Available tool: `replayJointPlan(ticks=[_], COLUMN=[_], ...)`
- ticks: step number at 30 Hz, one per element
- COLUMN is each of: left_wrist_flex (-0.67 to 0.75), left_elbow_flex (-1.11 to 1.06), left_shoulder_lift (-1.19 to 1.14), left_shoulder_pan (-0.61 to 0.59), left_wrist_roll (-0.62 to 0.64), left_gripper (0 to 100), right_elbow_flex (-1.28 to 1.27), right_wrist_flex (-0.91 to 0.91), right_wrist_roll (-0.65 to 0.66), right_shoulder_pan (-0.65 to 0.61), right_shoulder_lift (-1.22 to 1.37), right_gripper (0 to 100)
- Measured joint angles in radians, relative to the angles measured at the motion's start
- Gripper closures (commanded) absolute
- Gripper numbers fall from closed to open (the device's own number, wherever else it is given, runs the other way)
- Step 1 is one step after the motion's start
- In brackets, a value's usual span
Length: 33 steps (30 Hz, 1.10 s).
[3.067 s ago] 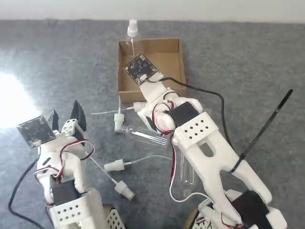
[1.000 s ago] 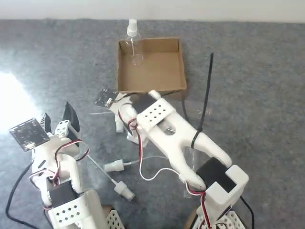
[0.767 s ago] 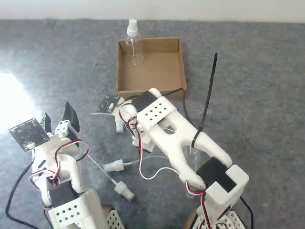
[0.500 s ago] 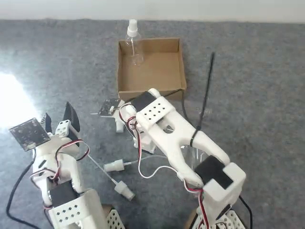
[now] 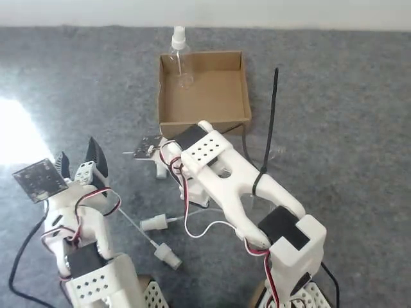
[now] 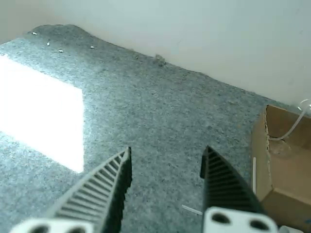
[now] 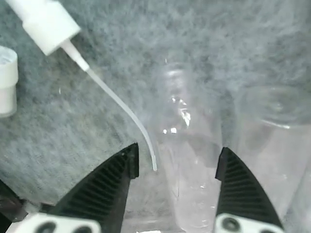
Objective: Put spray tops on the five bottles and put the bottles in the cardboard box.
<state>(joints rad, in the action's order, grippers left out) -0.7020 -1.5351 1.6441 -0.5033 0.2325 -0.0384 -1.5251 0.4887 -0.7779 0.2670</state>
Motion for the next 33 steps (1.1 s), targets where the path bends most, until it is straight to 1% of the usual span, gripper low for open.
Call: replayJointPlan(ticks=[5,11,17,29,31,33], left_wrist_flex=[0.0,0.0,0.0,0.0,0.0,0.0], left_elbow_flex=[0.0,0.0,0.0,0.0,0.0,0.0], left_shoulder_lift=[0.0,0.0,0.0,0.0,0.0,0.0], left_shoulder_pan=[0.0,0.0,0.0,0.0,0.0,0.0], left_wrist_roll=[0.0,0.0,0.0,0.0,0.0,0.0], left_gripper=[79,79,79,79,79,79], right_elbow_flex=[0.014,0.069,0.08,0.08,0.08,0.08], right_wrist_flex=[0.025,0.026,0.025,0.041,0.048,0.048], right_wrist_roll=[0.006,0.071,0.133,0.147,0.147,0.147], right_shoulder_pan=[-0.005,-0.008,-0.008,-0.008,-0.008,-0.008], right_shoulder_lift=[0.044,0.137,0.153,0.167,0.167,0.167], right_gripper=[77.8,77.9,77.9,77.9,80.1,85.0])
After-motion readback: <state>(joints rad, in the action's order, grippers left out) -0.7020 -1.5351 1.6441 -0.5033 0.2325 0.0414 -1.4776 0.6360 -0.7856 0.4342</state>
